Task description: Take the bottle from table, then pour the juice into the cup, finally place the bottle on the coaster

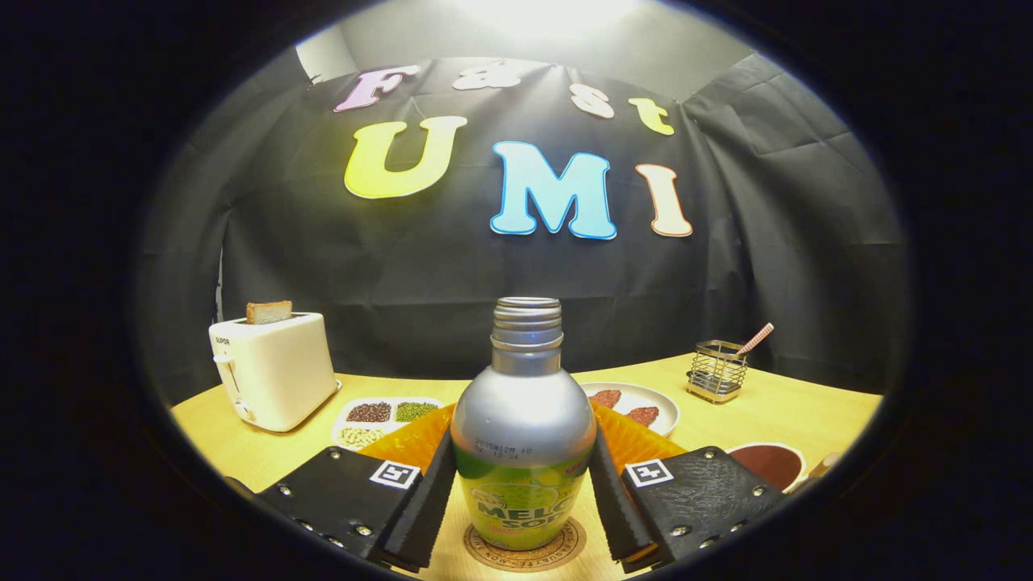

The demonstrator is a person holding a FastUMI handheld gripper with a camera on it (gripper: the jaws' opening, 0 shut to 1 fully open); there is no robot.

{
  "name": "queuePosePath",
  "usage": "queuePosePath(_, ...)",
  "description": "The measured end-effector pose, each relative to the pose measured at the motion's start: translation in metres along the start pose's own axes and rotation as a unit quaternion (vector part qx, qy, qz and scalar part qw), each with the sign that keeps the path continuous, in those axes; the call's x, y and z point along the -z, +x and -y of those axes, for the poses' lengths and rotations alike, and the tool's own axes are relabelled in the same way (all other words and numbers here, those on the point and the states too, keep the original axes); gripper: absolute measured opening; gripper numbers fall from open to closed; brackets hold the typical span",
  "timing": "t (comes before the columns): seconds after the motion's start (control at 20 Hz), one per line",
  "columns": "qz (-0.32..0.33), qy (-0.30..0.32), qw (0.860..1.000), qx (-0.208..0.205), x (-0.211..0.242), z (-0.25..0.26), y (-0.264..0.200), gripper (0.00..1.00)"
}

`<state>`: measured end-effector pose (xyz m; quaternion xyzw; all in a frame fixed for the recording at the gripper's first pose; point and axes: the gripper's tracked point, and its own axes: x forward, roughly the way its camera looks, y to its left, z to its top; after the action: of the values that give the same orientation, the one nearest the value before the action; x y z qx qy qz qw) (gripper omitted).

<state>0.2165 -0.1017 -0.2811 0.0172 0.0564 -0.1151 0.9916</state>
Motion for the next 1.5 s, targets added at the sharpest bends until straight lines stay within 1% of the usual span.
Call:
queuePosePath(0.2,-0.006,0.007,1.0,-0.005,0.009,-0.002,-0.003,0.78)
queuePosePath(0.5,-0.002,-0.006,1.0,-0.006,0.009,-0.004,-0.009,0.78)
queuePosePath(0.65,-0.01,0.0,1.0,0.007,0.008,0.0,-0.009,0.78)
queuePosePath(0.7,-0.013,0.001,1.0,0.013,0.009,0.002,-0.008,0.79)
queuePosePath(0.75,-0.01,0.001,1.0,0.014,0.004,0.002,-0.009,0.85)
queuePosePath(0.85,0.003,0.0,1.0,0.008,-0.012,0.0,-0.017,0.97)
queuePosePath(1.0,0.021,-0.004,1.0,0.004,-0.04,-0.001,-0.034,0.97)
queuePosePath(1.1,0.029,-0.006,1.0,0.01,-0.063,0.0,-0.051,0.97)
queuePosePath(1.3,0.028,-0.015,0.999,0.002,-0.113,-0.006,-0.089,0.97)
queuePosePath(1.35,0.031,-0.018,0.999,-0.002,-0.127,-0.009,-0.098,0.97)
queuePosePath(1.5,0.045,-0.012,0.998,-0.033,-0.169,-0.029,-0.124,0.97)
